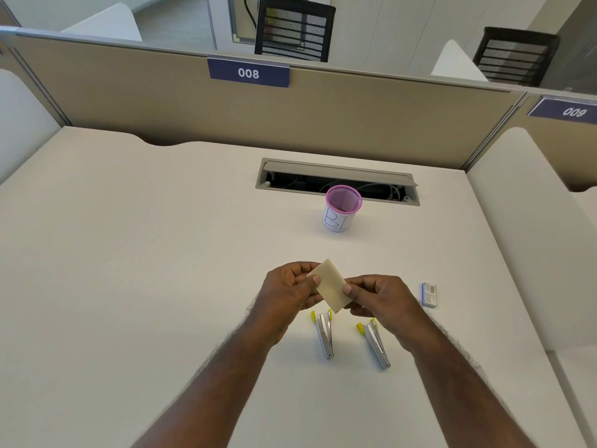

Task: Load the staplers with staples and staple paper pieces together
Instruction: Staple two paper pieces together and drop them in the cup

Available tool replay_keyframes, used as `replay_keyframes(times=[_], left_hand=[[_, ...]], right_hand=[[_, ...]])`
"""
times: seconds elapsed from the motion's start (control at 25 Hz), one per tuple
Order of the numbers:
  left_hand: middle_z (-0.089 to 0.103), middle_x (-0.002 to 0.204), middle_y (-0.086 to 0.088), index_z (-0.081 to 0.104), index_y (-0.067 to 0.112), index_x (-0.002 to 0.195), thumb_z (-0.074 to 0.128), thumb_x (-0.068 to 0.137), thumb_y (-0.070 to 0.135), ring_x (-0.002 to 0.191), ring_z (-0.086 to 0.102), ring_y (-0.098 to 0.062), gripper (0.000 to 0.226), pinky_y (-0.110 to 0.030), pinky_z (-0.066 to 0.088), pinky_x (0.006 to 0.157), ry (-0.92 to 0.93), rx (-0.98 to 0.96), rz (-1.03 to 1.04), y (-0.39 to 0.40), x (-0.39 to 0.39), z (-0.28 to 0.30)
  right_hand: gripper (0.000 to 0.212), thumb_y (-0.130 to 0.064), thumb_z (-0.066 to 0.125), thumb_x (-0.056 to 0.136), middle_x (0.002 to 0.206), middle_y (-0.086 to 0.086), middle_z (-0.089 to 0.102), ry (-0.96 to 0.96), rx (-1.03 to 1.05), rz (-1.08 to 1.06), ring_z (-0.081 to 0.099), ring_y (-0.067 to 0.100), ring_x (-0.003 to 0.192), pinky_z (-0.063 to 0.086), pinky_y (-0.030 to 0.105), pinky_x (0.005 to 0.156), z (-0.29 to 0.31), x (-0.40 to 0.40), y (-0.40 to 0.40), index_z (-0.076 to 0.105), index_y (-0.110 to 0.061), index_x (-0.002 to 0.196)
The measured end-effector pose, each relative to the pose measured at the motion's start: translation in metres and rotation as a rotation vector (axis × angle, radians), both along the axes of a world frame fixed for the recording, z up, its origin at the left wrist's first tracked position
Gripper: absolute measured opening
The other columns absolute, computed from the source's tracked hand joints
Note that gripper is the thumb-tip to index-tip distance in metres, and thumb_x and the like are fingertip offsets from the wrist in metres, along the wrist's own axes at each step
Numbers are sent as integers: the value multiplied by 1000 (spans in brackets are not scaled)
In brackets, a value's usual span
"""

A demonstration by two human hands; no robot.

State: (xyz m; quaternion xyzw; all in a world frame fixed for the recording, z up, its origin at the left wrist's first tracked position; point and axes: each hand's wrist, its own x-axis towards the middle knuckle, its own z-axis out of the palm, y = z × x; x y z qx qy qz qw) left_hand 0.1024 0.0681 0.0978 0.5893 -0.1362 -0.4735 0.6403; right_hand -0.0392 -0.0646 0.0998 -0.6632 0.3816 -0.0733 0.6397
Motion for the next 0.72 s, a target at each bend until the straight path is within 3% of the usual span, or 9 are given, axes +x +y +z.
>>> replay_keyframes(times=[0.44,0.72], left_hand=[[76,95,-14,70,7,103,60,92,3,84,74,-19,15,-25,58,69,-22,36,-28,-1,1,3],[77,90,-8,77,11,92,71,87,16,81,73,-18,9,-32,62,71,-155,88,-40,-4,-1,1]], right_hand=[[8,-13,72,88,71,8,77,-1,38,-56,74,16,62,58,21,57,-6,-2,2,78,-13,82],[8,-12,71,88,73,9,77,37,80,-4,75,17,64,58,22,59,-9,-5,7,77,-7,85]])
